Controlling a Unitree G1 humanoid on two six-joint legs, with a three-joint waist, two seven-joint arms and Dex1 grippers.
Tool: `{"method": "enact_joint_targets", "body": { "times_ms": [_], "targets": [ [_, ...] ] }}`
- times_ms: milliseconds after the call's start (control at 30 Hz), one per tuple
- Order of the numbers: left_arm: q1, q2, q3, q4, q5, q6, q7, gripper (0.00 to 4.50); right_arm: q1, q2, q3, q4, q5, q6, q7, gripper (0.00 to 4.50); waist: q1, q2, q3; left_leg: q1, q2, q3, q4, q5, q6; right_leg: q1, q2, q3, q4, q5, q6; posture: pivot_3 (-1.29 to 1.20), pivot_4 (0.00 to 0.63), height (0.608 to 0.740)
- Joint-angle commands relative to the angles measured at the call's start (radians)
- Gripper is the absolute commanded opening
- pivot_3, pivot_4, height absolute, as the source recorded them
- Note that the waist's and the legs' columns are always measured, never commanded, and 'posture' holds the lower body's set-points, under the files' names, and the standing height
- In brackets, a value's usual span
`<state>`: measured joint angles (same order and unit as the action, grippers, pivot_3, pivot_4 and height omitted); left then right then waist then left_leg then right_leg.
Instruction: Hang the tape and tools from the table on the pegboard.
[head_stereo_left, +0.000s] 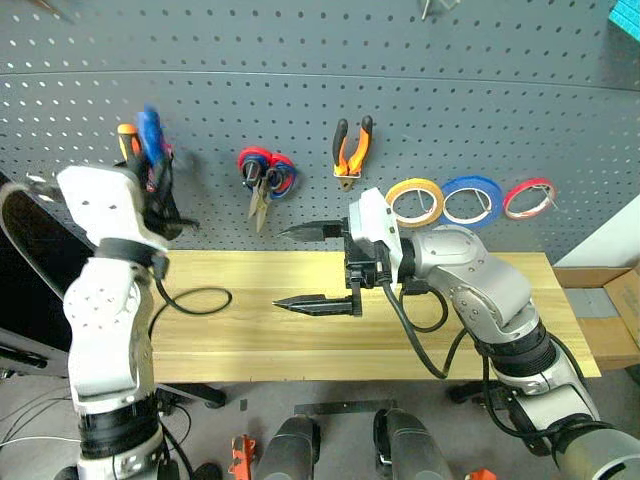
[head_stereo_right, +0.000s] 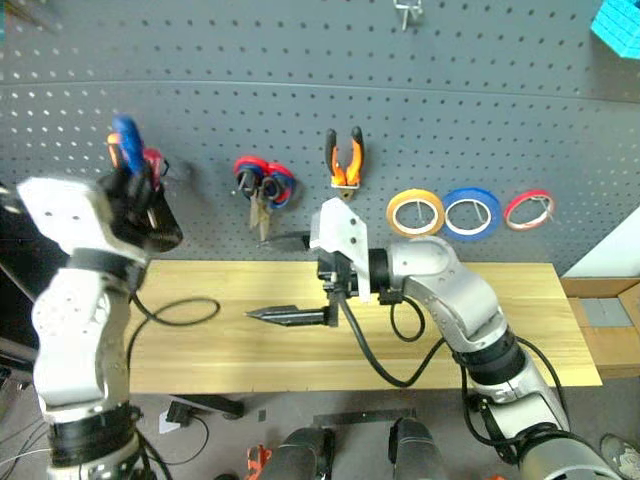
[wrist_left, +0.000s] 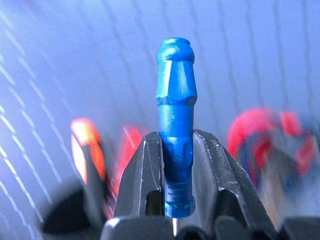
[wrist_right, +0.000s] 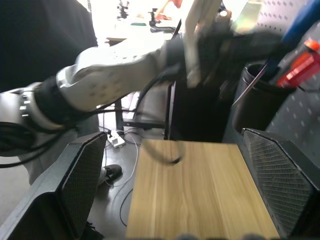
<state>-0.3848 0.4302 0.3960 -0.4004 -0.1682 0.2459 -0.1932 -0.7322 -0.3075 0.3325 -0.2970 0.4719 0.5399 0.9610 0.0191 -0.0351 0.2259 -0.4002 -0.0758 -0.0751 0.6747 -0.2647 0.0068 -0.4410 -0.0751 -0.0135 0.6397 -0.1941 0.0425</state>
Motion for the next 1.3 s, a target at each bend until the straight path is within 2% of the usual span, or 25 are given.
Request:
{"method": "enact_joint_targets", "body": {
  "times_ms": [33, 167, 367, 600, 800, 933, 1300],
  "targets": [
    [-0.126, 0.046, 0.074, 0.013, -0.073, 0.007, 0.027, 0.46, -0.036, 0.024, -0.031, 0.0, 0.008, -0.028, -0.008, 4.5, 0.003, 0.0, 0.0, 0.0, 0.0, 0.0, 0.0, 0.0, -0.001, 0.0, 0.001, 0.0, 0.0, 0.0, 0.0, 0.09, 0.162, 0.74],
    [-0.159, 0.095, 0.068, 0.083, -0.058, -0.018, 0.001, 0.46, -0.095, 0.101, -0.082, 0.075, -0.029, -0.03, -0.142, 4.5, 0.002, 0.0, 0.0, 0.0, 0.0, 0.001, 0.0, 0.002, -0.004, -0.001, 0.002, 0.001, 0.001, 0.0, 0.0, 0.09, 0.161, 0.74],
    [-0.16, 0.105, 0.065, 0.224, -0.04, -0.099, 0.002, 0.46, -0.149, 0.161, -0.099, 0.164, -0.127, -0.052, -0.285, 4.5, 0.003, -0.001, -0.001, 0.001, 0.0, 0.001, 0.0, 0.002, -0.005, -0.001, 0.003, 0.002, 0.002, 0.0, 0.0, 0.07, 0.159, 0.74],
    [-0.168, 0.089, 0.035, 0.395, -0.033, -0.253, -0.026, 0.46, -0.132, 0.154, -0.078, 0.15, -0.159, -0.061, -0.279, 4.5, 0.002, -0.001, -0.001, 0.0, 0.0, 0.001, 0.0, 0.002, -0.005, -0.002, 0.003, 0.002, 0.002, 0.0, 0.0, 0.05, 0.15, 0.74],
    [-0.137, 0.075, -0.004, 0.465, 0.02, -0.352, -0.002, 0.46, -0.117, 0.152, -0.083, 0.119, -0.162, -0.046, -0.282, 4.5, -0.001, -0.001, -0.001, 0.0, 0.0, 0.002, 0.0, 0.002, -0.005, -0.002, 0.003, 0.002, 0.002, 0.0, 0.0, 0.03, 0.144, 0.74],
    [-0.123, 0.068, -0.012, 0.479, 0.003, -0.404, -0.033, 0.46, -0.108, 0.156, -0.081, 0.112, -0.165, -0.05, -0.282, 4.5, -0.002, -0.002, -0.003, 0.0, 0.0, 0.002, 0.0, 0.002, -0.005, -0.002, 0.003, 0.002, 0.002, 0.0, 0.0, 0.03, 0.131, 0.74],
    [-0.054, 0.07, 0.033, 0.397, -0.036, -0.355, 0.003, 4.16, -0.114, 0.15, -0.077, 0.132, -0.169, -0.073, -0.235, 4.5, 0.0, -0.005, -0.014, 0.0, 0.0, 0.003, 0.001, 0.002, -0.005, -0.002, 0.003, 0.003, 0.003, 0.0, -0.001, 0.07, 0.106, 0.74]
  ]
}}
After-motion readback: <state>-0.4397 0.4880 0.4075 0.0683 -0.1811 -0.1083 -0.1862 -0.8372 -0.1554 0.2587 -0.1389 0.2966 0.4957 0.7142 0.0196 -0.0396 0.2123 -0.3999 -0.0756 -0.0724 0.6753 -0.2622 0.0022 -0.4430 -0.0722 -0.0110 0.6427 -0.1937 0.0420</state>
